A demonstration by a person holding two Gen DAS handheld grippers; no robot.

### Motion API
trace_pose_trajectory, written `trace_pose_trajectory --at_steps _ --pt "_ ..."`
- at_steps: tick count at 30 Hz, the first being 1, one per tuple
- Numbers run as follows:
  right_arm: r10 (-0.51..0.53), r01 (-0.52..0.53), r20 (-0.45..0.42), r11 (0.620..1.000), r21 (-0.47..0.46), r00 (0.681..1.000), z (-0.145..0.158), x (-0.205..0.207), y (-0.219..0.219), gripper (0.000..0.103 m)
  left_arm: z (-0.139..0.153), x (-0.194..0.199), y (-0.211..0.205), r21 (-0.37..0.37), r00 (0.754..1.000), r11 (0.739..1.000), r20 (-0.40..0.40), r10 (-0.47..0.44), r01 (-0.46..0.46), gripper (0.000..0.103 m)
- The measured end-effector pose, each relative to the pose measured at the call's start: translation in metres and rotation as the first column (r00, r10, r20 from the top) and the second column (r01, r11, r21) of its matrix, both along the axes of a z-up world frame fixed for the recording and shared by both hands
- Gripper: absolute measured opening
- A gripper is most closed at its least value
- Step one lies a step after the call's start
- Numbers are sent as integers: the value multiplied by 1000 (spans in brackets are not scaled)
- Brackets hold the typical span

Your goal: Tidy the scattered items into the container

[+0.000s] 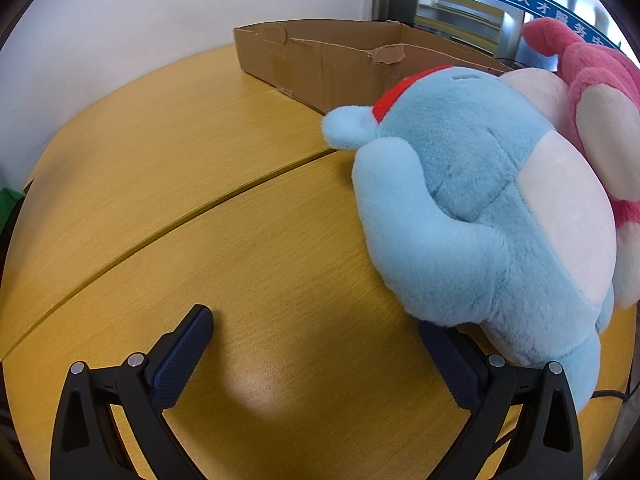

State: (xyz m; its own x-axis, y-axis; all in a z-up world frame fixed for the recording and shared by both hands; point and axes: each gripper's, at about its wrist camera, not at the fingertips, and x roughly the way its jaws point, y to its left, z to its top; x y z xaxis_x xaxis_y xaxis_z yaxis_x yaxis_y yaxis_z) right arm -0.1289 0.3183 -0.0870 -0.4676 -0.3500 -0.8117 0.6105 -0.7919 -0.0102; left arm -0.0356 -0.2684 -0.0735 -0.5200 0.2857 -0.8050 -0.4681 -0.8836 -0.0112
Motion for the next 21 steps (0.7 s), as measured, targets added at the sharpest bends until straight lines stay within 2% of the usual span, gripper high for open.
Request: trace_pose_trajectory --at_steps 9,17,21 --pt "-31 31 -1 1000 1 1000 1 1 -3 103 2 3 1 -1 1000 1000 -1 25 -25 103" --pt "-159 162 -73 986 40 985 7 30 7 102 2 2 1 1 999 999 -1 40 -40 103" --pt "-218 224 -120 974 33 968 17 51 10 102 2 8 4 -8 993 993 3 120 -120 103"
